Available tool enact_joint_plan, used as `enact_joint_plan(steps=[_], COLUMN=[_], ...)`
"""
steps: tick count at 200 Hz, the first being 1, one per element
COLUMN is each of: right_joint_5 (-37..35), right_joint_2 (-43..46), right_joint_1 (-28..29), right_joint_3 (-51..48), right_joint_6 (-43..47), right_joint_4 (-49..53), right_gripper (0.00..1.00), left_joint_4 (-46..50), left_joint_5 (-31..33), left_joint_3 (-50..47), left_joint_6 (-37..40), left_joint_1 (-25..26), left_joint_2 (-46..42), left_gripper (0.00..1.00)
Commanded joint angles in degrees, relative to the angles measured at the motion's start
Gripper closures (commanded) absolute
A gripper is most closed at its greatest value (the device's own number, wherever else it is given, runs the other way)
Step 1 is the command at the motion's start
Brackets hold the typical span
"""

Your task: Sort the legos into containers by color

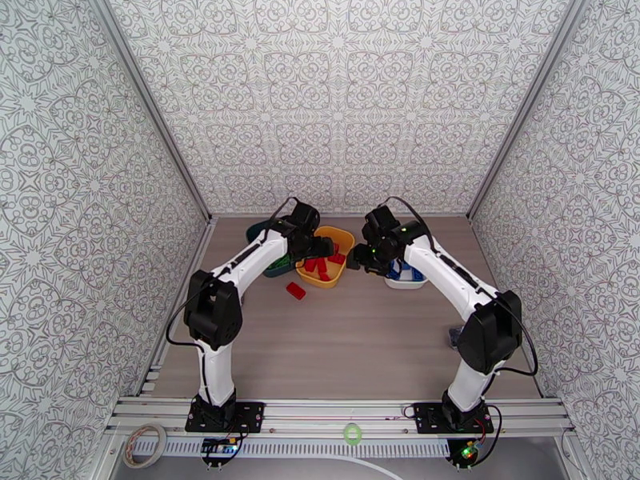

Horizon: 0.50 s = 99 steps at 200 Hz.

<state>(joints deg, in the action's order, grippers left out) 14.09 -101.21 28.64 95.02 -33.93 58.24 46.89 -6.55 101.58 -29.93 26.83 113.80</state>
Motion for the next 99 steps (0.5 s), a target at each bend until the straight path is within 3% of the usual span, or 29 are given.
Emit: enact_joint_plan(steps=[1, 99], right_joint_5=[-1.07, 2.96], right_joint_2=[3.01, 6.03], right_joint_1=[-0.26, 2.05], right_joint_3=[-2.12, -8.34], right_joint_6=[0.97, 0.29], right_joint_4=[0.75, -4.20], right_gripper=[0.38, 0.34], left_joint_4=[1.92, 1.62], left_joint_5=[2.56, 11.42], left_joint_3=[0.52, -20.53], left_joint_6=[0.40, -6.57], left_joint_1=[1.07, 1.40], left_joint_2=[-3.24, -20.64], left_gripper=[0.17, 0.03])
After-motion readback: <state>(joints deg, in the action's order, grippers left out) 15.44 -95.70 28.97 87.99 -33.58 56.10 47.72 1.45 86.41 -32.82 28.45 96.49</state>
